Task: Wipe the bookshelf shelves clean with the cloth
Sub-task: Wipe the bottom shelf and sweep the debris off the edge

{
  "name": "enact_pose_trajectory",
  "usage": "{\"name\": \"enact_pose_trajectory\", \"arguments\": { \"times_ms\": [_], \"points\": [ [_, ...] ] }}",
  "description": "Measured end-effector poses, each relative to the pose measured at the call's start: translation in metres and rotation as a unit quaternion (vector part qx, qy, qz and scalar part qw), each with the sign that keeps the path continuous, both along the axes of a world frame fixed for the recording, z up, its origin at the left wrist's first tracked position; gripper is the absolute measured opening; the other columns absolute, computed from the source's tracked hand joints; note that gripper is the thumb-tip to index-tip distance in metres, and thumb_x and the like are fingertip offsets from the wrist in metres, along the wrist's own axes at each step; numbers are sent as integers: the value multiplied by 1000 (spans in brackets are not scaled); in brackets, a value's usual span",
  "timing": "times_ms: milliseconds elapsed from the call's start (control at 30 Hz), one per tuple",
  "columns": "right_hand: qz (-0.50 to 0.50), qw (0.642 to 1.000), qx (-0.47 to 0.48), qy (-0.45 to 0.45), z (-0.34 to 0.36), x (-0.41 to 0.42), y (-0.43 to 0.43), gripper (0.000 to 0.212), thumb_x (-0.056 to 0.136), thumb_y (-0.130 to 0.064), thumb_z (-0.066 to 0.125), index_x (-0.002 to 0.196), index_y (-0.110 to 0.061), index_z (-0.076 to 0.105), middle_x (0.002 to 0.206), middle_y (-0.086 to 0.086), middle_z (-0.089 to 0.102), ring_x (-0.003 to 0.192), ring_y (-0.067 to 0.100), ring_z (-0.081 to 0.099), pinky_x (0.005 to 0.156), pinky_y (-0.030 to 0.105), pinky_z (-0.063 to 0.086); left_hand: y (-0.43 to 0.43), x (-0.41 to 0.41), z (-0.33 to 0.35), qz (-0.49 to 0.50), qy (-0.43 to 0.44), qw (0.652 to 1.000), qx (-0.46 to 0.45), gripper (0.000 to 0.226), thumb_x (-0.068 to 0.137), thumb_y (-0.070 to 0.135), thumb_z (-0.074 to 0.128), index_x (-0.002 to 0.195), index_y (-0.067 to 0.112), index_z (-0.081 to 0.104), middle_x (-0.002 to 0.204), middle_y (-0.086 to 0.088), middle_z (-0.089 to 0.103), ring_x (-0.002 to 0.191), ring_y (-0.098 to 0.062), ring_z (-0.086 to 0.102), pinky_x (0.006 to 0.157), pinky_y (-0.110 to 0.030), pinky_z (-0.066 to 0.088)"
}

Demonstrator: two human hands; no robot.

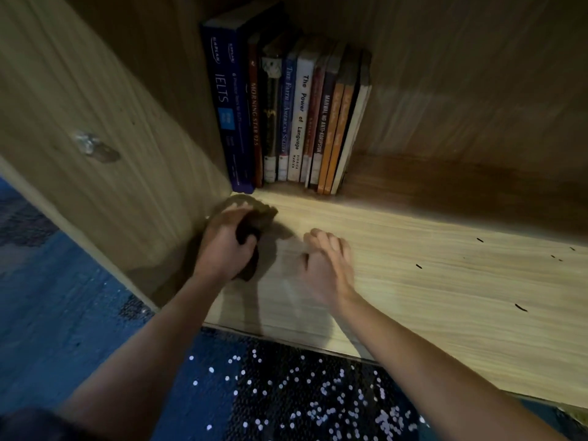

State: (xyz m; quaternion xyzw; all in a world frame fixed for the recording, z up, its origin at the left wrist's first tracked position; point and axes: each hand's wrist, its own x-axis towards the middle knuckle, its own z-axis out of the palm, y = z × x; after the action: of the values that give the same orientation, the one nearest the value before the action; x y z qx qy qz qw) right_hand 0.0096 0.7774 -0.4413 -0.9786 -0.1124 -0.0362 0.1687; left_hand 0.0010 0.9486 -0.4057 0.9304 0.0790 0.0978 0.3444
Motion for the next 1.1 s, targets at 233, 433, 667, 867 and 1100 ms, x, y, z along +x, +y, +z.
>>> {"name": "enact_pose_trajectory", "arguments": {
  "times_ms": [233,433,667,867,1100],
  "points": [
    [25,999,13,21,-11,6,26,55,94,-35,30,144,-13,24,153,4,21,141,19,11,116,38,0,19,66,-29,-38,85,988,123,59,93,18,50,145,7,24,153,-11,24,142,-24,19,117,-31,12],
    [25,999,15,29,-6,5,26,55,94,-36,28,144,-15,22,153,1,19,141,18,8,117,37,0,16,59,-25,-130,74,986,77,49,84,10,59,131,19,50,143,-1,43,134,-19,36,115,-34,25],
    [20,1000,9,11,-3,2,27,52,94,-35,32,141,-13,28,149,1,24,137,20,14,116,38,9,9,-10,-24,-51,58,996,34,41,86,15,58,126,24,56,130,4,56,124,-14,47,103,-21,31],
    [14,1000,6,-3,-5,3,30,51,92,-35,32,137,-12,34,143,1,32,133,19,22,114,37,14,5,65,-27,19,91,994,54,51,90,17,53,139,15,39,145,-7,41,135,-23,35,115,-38,25],
    [29,1000,9,0,-5,4,26,53,92,-37,37,138,-12,33,145,1,29,135,20,17,115,38,12,7,6,-29,-150,79,986,10,50,85,12,57,132,29,49,138,7,49,131,-12,38,110,-25,24]
  ]
}}
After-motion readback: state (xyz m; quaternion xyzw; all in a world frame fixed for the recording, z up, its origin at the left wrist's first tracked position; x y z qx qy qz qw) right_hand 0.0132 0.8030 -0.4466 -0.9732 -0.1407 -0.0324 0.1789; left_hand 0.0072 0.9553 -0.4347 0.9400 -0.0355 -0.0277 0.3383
